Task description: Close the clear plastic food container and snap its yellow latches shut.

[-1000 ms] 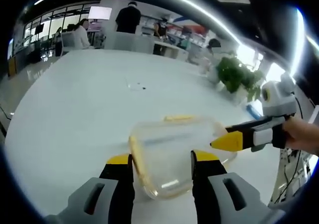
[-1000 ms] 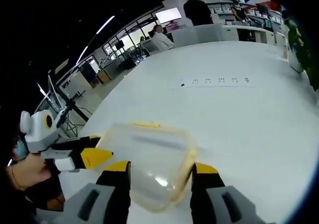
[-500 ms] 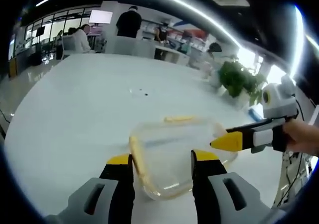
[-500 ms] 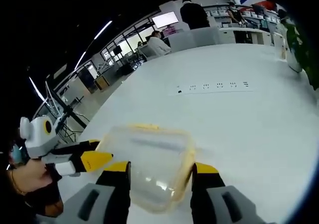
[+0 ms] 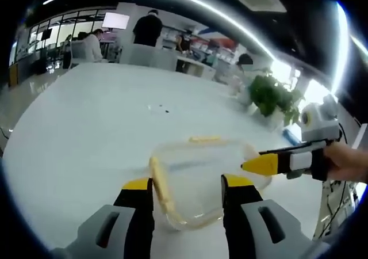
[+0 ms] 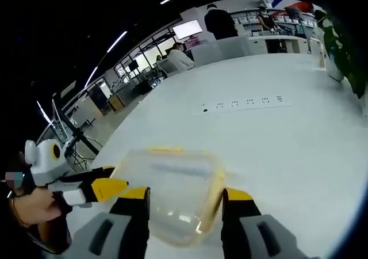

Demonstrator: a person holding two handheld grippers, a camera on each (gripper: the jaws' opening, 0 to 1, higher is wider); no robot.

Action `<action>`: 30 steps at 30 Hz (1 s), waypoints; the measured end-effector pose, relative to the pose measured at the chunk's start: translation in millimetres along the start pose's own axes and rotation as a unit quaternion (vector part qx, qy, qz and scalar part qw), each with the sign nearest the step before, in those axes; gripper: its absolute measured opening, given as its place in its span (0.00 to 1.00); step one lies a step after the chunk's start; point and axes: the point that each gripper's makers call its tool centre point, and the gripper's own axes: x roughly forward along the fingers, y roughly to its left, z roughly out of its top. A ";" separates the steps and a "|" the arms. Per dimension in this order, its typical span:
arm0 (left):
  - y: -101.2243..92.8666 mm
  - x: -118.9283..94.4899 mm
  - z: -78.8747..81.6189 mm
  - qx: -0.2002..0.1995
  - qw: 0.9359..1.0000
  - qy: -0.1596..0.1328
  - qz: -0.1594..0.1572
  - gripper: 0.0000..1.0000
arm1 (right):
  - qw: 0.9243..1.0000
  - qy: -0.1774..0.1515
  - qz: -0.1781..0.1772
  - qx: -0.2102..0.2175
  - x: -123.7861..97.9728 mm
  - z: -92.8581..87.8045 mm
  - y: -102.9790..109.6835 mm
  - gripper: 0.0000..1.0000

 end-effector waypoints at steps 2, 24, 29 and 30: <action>1.8 -2.9 3.9 -0.015 1.000 -0.012 -0.007 0.43 | 0.998 -0.048 -0.035 0.021 -3.5 13.2 -9.1 0.48; -16.9 -64.3 0.6 0.010 0.999 -0.025 -0.027 0.57 | 0.999 -0.047 -0.003 0.004 -57.7 -13.2 14.9 0.61; -22.3 -80.2 -3.5 0.029 0.999 -0.026 -0.029 0.57 | 0.999 -0.043 -0.002 -0.013 -68.6 -22.6 22.9 0.62; -22.6 -83.7 -6.1 0.033 0.999 -0.025 -0.029 0.58 | 0.999 -0.038 -0.002 -0.020 -72.0 -27.1 26.0 0.62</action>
